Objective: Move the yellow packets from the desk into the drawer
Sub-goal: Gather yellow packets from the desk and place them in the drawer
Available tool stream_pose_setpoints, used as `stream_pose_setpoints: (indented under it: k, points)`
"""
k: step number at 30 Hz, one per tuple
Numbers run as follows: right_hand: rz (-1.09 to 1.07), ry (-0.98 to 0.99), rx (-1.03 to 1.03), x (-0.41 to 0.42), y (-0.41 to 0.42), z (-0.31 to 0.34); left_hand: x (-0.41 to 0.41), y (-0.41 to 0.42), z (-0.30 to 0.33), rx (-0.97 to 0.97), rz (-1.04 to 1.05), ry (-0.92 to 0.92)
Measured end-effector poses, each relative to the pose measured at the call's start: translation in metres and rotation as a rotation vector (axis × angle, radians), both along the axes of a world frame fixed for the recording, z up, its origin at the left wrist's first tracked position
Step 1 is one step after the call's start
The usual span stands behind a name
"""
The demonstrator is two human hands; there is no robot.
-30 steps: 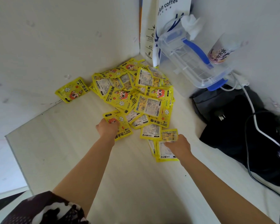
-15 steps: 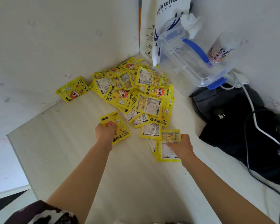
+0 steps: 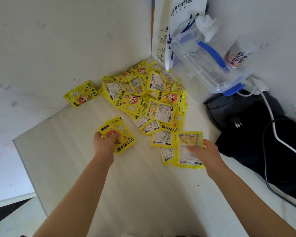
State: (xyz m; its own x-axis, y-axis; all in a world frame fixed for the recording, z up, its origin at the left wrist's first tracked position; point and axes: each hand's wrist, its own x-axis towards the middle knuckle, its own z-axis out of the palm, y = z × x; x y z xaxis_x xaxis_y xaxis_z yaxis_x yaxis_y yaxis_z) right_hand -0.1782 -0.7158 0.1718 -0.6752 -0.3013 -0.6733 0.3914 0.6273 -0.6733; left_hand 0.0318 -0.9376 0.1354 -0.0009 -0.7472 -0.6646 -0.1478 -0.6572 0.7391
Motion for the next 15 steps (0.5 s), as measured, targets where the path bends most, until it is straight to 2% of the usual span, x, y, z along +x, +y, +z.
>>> stream_pose_setpoints:
  k: [10, 15]
  points:
    - [0.41, 0.301, 0.047, -0.04, -0.08, 0.023, -0.06, -0.028, 0.024, 0.094, -0.017, 0.22]
    - [0.662, 0.324, 0.126, -0.056, -0.117, 0.024, -0.085, -0.041, 0.017, 0.09, -0.005, 0.167]
